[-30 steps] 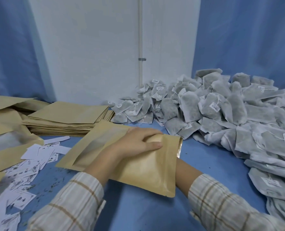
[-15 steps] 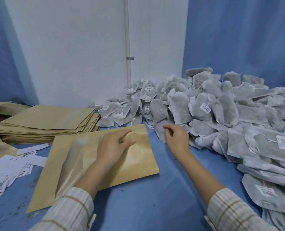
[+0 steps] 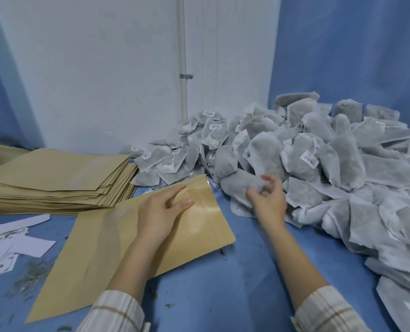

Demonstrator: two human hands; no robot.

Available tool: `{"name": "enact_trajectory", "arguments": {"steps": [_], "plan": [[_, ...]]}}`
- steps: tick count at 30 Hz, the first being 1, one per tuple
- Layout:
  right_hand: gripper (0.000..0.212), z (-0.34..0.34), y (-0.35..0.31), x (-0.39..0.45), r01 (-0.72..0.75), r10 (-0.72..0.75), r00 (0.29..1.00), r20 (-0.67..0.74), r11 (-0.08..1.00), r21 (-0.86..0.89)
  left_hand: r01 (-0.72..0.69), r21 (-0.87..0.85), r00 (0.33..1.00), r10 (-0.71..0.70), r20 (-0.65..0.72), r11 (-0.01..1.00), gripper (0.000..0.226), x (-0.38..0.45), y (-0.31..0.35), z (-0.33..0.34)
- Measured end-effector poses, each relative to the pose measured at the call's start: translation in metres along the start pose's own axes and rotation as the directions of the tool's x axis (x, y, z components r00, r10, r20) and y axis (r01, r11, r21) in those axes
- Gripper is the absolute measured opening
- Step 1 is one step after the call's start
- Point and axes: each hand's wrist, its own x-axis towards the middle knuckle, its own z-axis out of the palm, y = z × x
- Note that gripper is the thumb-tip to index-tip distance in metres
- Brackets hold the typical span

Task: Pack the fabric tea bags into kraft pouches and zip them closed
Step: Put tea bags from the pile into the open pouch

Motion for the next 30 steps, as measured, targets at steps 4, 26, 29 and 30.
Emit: {"name": "enact_trajectory", "arguments": {"steps": [4,26,29,30], "plan": [[0.029,-0.025,-0.02,0.014,-0.068,0.022,0.991,0.131,0.933,0.352,-0.004,0.023,1.0,0.004,-0.004,1.0,0.039,0.001,0.002,0.003],[0.064,-0.017,0.012,0.014,0.438,-0.032,0.888,0.459,0.362,-0.823,0.062,0.03,0.998,-0.062,-0.017,0.998,0.037,0.004,-0.001,-0.004],[0.054,-0.02,0.014,0.017,0.478,-0.115,0.873,0.474,0.394,-0.785,0.085,0.005,0.996,-0.085,0.018,0.996,0.037,0.005,-0.001,-0.007],[0.047,-0.02,0.012,0.018,0.477,-0.201,0.877,0.436,0.466,-0.745,0.09,0.001,0.996,-0.09,0.01,0.996,0.037,0.006,-0.001,-0.008]]}}
